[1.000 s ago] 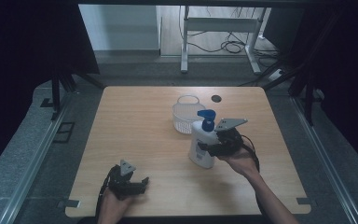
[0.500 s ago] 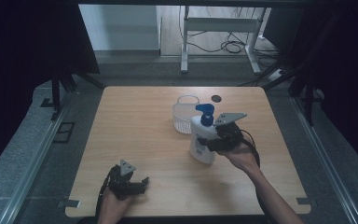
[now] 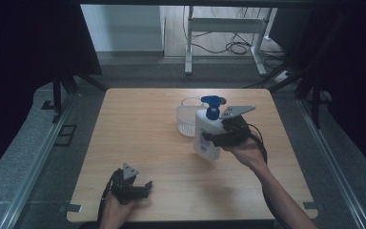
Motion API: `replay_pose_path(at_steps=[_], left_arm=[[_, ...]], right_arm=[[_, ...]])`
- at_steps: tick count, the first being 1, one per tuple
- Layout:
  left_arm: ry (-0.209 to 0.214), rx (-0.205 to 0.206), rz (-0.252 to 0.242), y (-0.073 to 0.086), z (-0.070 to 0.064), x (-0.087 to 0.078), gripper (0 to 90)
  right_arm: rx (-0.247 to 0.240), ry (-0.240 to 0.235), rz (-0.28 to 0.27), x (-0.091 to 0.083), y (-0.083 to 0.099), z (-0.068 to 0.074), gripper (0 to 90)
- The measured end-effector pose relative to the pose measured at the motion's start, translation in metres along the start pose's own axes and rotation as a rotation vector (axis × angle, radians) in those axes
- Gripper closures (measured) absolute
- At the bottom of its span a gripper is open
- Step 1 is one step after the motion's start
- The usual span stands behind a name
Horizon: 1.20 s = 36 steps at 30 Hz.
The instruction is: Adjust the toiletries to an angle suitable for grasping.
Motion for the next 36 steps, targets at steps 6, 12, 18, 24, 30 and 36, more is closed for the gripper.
replay_pose_path(at_steps=[6, 12, 18, 24, 30, 36], left_arm=[[-0.001, 0.001, 0.001, 0.0, 0.0, 0.0, 10.5], [-0.001, 0.002, 0.002, 0.0, 0.0, 0.0, 10.6], [0.0, 0.001, 0.002, 0.0, 0.0, 0.0, 10.5], [0.0, 0.001, 0.002, 0.0, 0.0, 0.0, 10.5], [0.0, 0.001, 0.002, 0.0, 0.0, 0.0, 10.5], [0.0, 0.001, 0.002, 0.0, 0.0, 0.0, 10.5]], right_arm=[[0.007, 0.009, -0.005, -0.007, -0.008, -0.003, 37.7], [0.015, 0.018, -0.012, -0.014, -0.019, -0.007, 37.8], [0.018, 0.029, -0.019, -0.02, -0.031, -0.013, 37.8], [0.026, 0.046, -0.02, -0.023, -0.04, -0.018, 37.8], [0.031, 0.055, -0.03, -0.023, -0.048, -0.023, 37.9], [0.035, 0.07, -0.032, -0.022, -0.057, -0.029, 37.9]])
Point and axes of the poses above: each handheld gripper's, and its own axes: x roughly forward along the jaws, y roughly out of its underside, z roughly to its left, the point moved 5 cm from there along x, roughly forward along the jaws, and after that the axes turned 10 degrees about z, right-handed, at the moved point
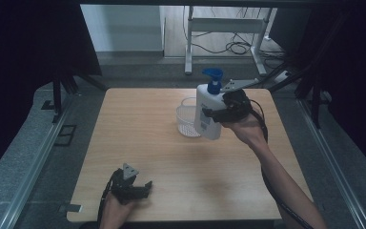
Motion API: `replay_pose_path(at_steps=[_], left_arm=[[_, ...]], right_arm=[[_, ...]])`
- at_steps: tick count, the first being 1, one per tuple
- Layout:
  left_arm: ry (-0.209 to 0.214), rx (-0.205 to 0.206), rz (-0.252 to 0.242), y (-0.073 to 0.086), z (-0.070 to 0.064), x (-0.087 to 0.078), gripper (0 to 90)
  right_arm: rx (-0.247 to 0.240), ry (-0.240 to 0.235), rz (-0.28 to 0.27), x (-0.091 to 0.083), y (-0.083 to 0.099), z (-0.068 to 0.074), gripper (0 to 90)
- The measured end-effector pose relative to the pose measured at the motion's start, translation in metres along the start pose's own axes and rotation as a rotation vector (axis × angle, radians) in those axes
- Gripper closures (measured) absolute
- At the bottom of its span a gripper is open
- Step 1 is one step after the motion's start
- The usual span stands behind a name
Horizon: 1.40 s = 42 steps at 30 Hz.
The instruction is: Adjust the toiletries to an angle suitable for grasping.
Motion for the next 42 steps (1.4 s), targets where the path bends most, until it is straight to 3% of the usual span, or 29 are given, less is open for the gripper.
replay_pose_path(at_steps=[25, 42], left_arm=[[0.001, 0.0, 0.0, 0.0, 0.0, 0.0, 10.5], [0.0, -0.001, -0.002, 0.0, 0.0, 0.0, 10.5]], right_arm=[[0.035, 0.022, -0.033, 0.021, -0.032, -0.027, 38.0], [0.034, 0.034, -0.048, 0.04, -0.045, -0.035, 38.0]])
Point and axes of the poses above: each handheld gripper's, and its own axes: x roughly forward along the jaws, y roughly out of its underside, z roughly to its left, the point moved 5 cm from there along x, roughly forward along the jaws, and after that the axes turned 10 degrees about z, right-handed, at the moved point
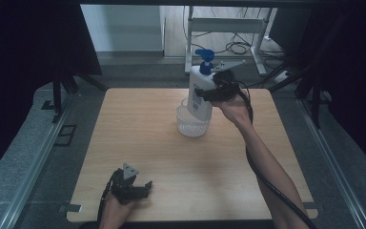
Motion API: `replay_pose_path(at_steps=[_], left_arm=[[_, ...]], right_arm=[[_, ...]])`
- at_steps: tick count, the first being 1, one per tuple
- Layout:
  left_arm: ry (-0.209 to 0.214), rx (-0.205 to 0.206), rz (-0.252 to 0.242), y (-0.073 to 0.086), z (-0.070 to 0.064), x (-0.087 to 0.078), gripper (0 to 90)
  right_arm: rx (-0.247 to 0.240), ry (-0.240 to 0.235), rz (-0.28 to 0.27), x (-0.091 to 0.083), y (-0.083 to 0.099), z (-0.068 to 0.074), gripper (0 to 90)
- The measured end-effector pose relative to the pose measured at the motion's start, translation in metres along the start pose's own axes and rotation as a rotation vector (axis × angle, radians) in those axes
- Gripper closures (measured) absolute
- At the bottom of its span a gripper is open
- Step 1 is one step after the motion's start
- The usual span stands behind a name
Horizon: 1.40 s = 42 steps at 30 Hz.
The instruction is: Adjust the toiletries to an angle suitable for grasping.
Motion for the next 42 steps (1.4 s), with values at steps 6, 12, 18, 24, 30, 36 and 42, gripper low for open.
replay_pose_path(at_steps=[6, 12, 18, 24, 30, 36, 42], left_arm=[[0.0, 0.0, 0.0, 0.0, 0.0, 0.0, 10.5], [0.0, 0.0, 0.0, 0.0, 0.0, 0.0, 10.5], [0.0, 0.0, -0.001, 0.0, 0.0, 0.0, 10.5], [0.0, 0.004, 0.003, 0.0, 0.0, 0.0, 10.5], [-0.001, 0.003, 0.002, 0.0, 0.0, 0.0, 10.5], [0.0, 0.003, 0.002, 0.0, 0.0, 0.0, 10.5], [-0.001, 0.003, 0.002, 0.0, 0.0, 0.0, 10.6]], right_arm=[[-0.002, -0.001, -0.008, 0.007, -0.002, -0.002, 38.0], [-0.004, -0.003, -0.006, 0.015, -0.002, -0.001, 38.1], [-0.006, -0.003, 0.001, 0.022, -0.001, -0.002, 38.0], [-0.013, -0.005, 0.012, 0.029, 0.001, 0.0, 38.1], [-0.018, -0.007, 0.021, 0.036, 0.003, 0.001, 38.0], [-0.025, -0.014, 0.023, 0.041, 0.005, 0.002, 38.0], [-0.031, -0.02, 0.033, 0.046, 0.008, 0.004, 38.0]])
Point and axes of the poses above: each handheld gripper's, and its own axes: x roughly forward along the jaws, y roughly out of its underside, z roughly to its left, the point moved 5 cm from there along x, roughly forward along the jaws, and after that the axes turned 10 degrees about z, right-handed, at the moved point
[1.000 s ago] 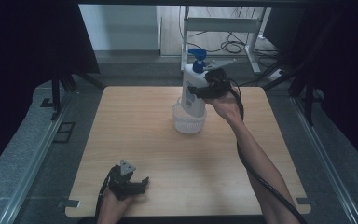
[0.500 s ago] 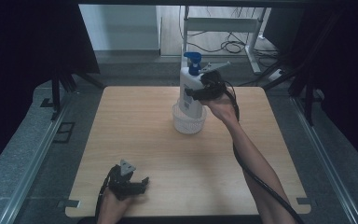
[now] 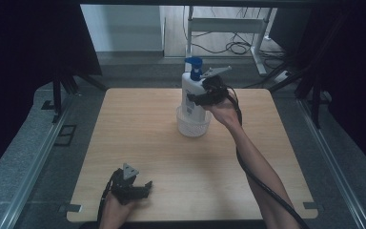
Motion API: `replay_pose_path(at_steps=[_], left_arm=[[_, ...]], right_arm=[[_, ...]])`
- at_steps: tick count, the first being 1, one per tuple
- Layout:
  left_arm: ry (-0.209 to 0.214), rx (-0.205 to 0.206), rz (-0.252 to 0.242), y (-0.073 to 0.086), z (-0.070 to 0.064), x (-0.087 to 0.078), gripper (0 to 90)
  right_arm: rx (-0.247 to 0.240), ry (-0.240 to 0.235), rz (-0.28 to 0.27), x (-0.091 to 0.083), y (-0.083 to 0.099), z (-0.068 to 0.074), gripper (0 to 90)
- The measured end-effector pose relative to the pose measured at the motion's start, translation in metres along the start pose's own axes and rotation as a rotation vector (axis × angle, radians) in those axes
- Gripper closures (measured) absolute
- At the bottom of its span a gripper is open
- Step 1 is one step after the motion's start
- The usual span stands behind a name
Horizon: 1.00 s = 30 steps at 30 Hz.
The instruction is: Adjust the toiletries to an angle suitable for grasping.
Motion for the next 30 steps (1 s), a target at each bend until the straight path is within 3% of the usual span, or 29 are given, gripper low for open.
replay_pose_path(at_steps=[30], left_arm=[[0.0, 0.001, 0.003, 0.0, 0.0, 0.0, 10.5]], right_arm=[[-0.005, -0.003, 0.034, 0.026, 0.023, 0.002, 38.0]])
Point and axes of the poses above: each handheld gripper's, and its own axes: x roughly forward along the jaws, y roughly out of its underside, z roughly to its left, the point moved 5 cm from there along x, roughly forward along the jaws, and after that the axes turned 10 degrees about z, right-handed, at the moved point
